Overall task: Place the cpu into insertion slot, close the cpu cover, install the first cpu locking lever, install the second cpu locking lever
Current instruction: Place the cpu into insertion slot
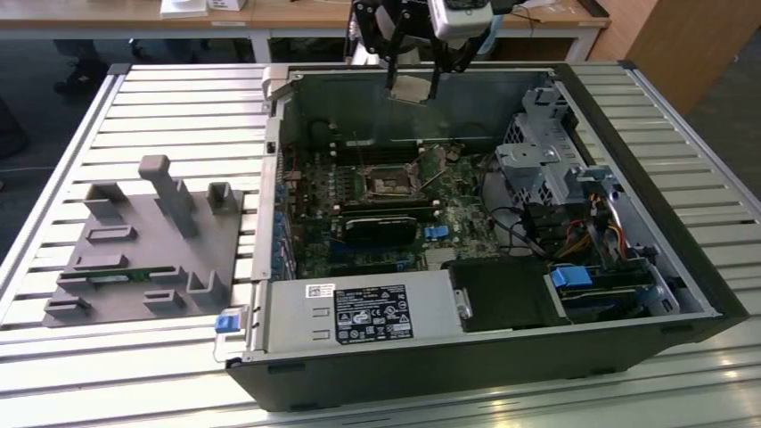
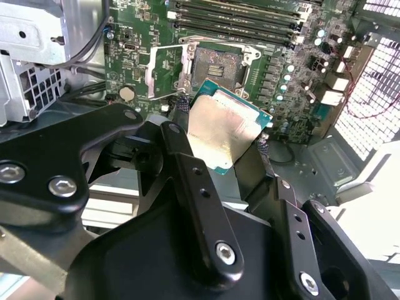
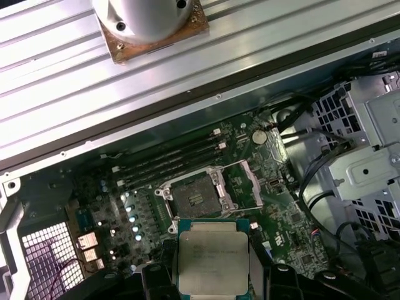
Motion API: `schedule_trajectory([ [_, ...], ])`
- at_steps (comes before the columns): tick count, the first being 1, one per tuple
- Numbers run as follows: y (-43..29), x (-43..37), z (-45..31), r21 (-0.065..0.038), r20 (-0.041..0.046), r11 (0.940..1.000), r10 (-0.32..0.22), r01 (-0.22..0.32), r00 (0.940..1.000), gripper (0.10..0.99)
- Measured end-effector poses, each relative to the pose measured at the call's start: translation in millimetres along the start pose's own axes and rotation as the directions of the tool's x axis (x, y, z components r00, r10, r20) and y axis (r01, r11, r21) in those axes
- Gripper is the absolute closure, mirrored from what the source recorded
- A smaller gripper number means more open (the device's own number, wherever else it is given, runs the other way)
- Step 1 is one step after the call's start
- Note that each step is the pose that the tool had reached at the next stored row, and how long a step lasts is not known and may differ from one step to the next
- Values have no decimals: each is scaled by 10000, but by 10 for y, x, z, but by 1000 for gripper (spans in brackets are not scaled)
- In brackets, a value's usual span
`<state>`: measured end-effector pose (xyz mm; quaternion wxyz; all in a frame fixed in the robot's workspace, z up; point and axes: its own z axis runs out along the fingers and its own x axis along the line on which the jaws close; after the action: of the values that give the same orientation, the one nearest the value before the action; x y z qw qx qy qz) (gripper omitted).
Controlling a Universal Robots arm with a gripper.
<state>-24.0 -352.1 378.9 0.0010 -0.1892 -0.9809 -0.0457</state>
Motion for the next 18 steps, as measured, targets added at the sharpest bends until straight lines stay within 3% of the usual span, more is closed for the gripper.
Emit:
schedule_trajectory([
  [18, 0, 0, 1, -13, 55, 9981, 617, -617, 9981, 549],
])
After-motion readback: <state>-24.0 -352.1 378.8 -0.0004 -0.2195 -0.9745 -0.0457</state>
